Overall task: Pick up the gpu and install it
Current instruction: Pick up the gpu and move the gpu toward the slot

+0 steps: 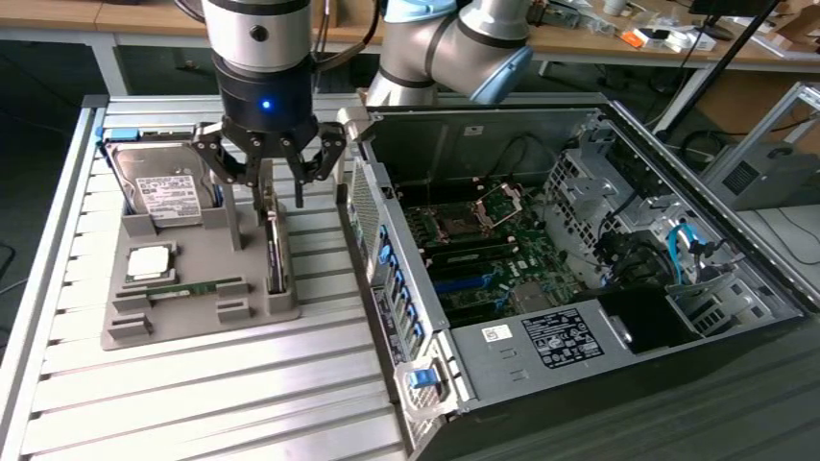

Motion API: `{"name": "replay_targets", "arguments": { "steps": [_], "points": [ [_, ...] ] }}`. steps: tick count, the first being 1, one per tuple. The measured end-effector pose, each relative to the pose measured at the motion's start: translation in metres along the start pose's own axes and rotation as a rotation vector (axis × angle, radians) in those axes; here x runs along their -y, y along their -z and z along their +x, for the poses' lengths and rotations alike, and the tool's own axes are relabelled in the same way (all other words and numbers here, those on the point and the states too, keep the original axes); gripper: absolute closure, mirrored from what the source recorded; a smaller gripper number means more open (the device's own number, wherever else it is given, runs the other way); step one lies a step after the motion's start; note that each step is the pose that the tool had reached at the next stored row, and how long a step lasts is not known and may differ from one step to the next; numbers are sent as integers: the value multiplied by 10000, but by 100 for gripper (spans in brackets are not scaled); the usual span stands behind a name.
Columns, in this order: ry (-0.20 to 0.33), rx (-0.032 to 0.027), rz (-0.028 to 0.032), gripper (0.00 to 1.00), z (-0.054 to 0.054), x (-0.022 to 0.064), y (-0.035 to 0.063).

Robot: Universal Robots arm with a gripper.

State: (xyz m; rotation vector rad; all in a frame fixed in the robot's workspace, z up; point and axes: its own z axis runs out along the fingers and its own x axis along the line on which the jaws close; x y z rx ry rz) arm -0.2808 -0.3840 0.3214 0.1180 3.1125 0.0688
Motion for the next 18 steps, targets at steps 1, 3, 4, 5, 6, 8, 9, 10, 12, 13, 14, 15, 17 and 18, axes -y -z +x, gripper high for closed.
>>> {"name": "replay_targets", "arguments": {
  "steps": [1,3,4,5,6,8,9,10,12,13,14,15,17,18],
  "points": [
    [0,1,-1,52,1,-6,-9],
    [1,1,0,52,2,-19,-26],
    [0,0,-1,52,3,-25,-34],
    [0,1,-1,52,3,-31,-44],
    [0,1,-1,52,4,-35,-52],
    [0,0,0,52,5,-45,-69],
    [0,0,0,52,6,-50,-78],
    [0,1,0,52,7,-54,-86],
    [0,-1,1,52,8,-62,-102],
    [0,-1,1,52,8,-66,-112],
    [0,0,1,52,9,-69,-122],
    [0,0,0,52,10,-75,-134],
    [0,2,-2,52,12,-87,-167],
    [0,1,-1,52,12,-90,-181]
  ]
}}
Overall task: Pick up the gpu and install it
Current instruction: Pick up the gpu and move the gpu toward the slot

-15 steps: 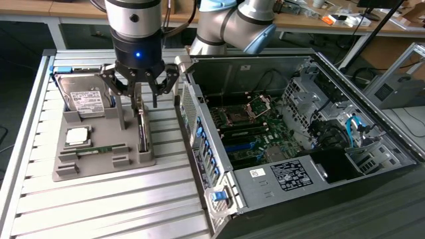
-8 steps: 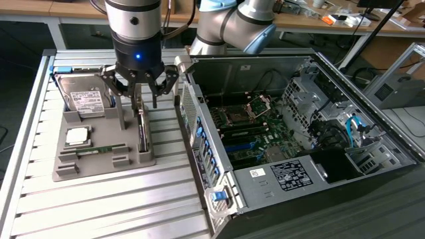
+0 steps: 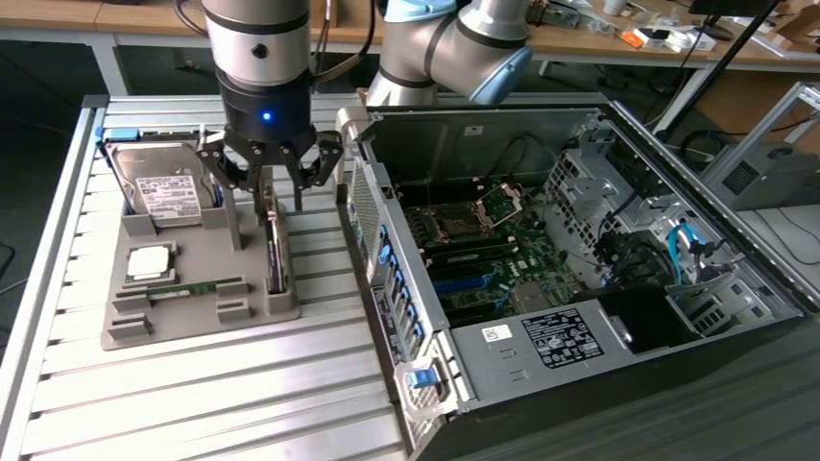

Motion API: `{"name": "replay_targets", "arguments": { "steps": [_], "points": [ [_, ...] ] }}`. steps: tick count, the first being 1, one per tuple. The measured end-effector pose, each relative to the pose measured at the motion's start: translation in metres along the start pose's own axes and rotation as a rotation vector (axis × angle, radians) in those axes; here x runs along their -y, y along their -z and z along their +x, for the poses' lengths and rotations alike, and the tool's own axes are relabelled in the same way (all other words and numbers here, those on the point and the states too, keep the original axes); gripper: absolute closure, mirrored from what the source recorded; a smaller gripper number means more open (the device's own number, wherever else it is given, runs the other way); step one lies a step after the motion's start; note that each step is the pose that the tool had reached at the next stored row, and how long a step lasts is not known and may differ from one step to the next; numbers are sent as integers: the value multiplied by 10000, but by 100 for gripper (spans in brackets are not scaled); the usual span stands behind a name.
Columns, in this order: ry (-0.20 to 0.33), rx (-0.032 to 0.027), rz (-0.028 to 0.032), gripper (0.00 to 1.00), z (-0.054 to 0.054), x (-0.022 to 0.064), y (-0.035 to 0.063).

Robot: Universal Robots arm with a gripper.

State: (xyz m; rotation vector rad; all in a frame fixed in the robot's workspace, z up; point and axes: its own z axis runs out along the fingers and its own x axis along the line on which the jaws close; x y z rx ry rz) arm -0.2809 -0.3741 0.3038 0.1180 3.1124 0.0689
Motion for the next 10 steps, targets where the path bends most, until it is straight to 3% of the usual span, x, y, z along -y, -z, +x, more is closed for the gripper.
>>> {"name": "replay_targets", "arguments": {
  "steps": [10],
  "points": [
    [0,0,-1,52,26,-12,-154]
  ]
}}
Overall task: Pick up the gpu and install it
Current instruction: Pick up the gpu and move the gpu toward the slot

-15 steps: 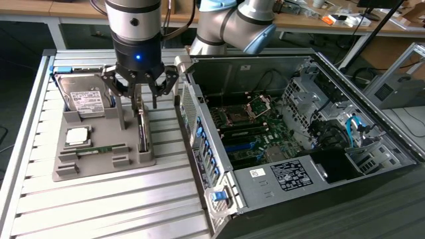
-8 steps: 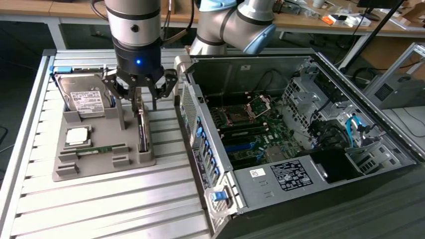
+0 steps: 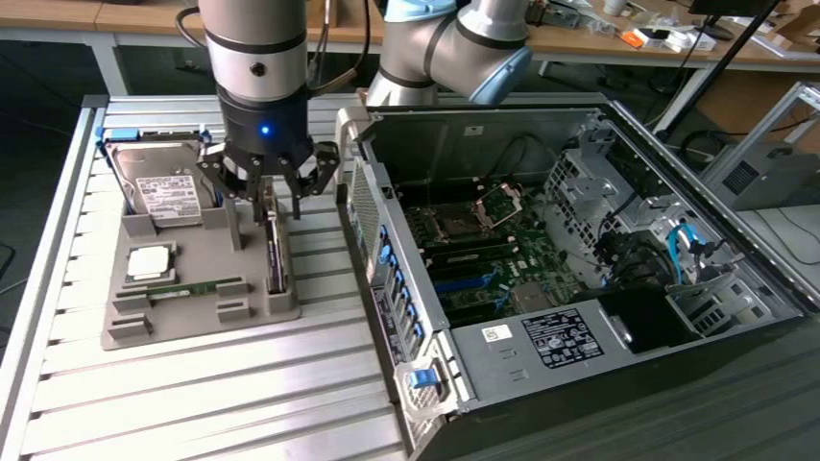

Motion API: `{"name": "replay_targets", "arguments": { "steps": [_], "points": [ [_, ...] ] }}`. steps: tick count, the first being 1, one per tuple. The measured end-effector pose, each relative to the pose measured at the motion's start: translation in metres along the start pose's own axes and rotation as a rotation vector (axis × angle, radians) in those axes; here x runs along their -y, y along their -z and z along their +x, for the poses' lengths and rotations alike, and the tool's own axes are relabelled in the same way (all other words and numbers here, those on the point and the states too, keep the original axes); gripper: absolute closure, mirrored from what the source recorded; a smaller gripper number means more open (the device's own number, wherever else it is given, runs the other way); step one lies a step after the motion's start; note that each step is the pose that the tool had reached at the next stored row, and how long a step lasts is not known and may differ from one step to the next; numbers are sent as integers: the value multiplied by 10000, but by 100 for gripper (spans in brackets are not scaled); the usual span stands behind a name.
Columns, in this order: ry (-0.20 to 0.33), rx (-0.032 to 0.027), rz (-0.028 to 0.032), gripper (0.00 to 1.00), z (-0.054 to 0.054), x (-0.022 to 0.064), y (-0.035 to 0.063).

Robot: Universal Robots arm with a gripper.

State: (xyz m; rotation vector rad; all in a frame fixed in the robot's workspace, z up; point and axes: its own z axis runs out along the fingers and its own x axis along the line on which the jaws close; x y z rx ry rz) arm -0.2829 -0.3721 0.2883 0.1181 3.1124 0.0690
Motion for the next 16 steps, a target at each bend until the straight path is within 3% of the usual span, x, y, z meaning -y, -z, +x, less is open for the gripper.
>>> {"name": "replay_targets", "arguments": {
  "steps": [16],
  "points": [
    [0,0,0,52,55,-64,-193]
  ]
}}
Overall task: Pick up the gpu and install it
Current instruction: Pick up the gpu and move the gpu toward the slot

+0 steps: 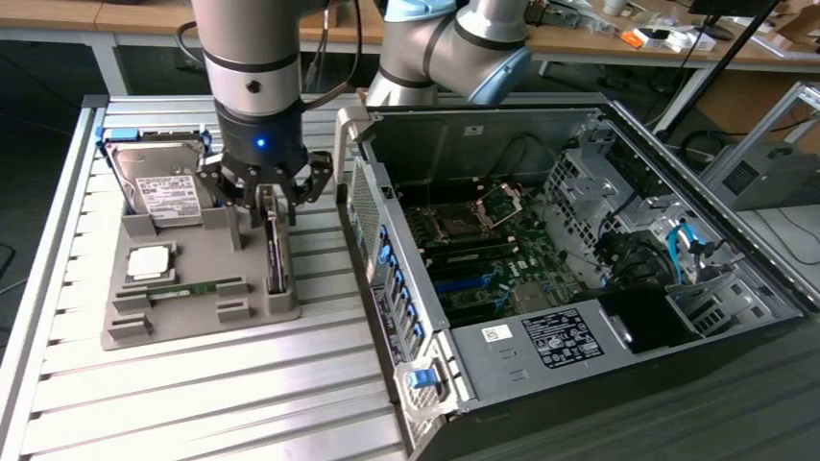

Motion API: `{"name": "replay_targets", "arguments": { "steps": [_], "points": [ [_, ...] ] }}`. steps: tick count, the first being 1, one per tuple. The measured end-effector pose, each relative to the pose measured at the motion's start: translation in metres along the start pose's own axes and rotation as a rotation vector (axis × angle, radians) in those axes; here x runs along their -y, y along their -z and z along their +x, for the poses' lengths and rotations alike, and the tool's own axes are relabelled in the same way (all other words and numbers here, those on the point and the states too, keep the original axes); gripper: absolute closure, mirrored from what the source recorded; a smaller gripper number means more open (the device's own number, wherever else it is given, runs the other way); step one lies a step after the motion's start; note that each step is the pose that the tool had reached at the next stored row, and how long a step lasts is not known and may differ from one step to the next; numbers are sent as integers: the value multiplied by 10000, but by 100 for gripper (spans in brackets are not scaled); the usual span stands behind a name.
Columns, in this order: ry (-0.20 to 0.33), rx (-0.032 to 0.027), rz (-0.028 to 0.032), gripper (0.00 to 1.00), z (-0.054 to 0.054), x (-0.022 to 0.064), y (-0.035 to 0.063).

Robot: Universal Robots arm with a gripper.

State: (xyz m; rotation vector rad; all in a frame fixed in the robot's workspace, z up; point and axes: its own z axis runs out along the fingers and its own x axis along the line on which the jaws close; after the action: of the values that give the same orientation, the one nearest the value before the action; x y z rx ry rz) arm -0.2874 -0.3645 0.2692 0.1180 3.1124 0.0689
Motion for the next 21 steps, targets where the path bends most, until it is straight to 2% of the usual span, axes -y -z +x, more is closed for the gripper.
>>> {"name": "replay_targets", "arguments": {
  "steps": [11,21],
  "points": [
    [1,-1,1,52,35,-33,-88],
    [0,-1,1,52,40,-35,-207]
  ]
}}
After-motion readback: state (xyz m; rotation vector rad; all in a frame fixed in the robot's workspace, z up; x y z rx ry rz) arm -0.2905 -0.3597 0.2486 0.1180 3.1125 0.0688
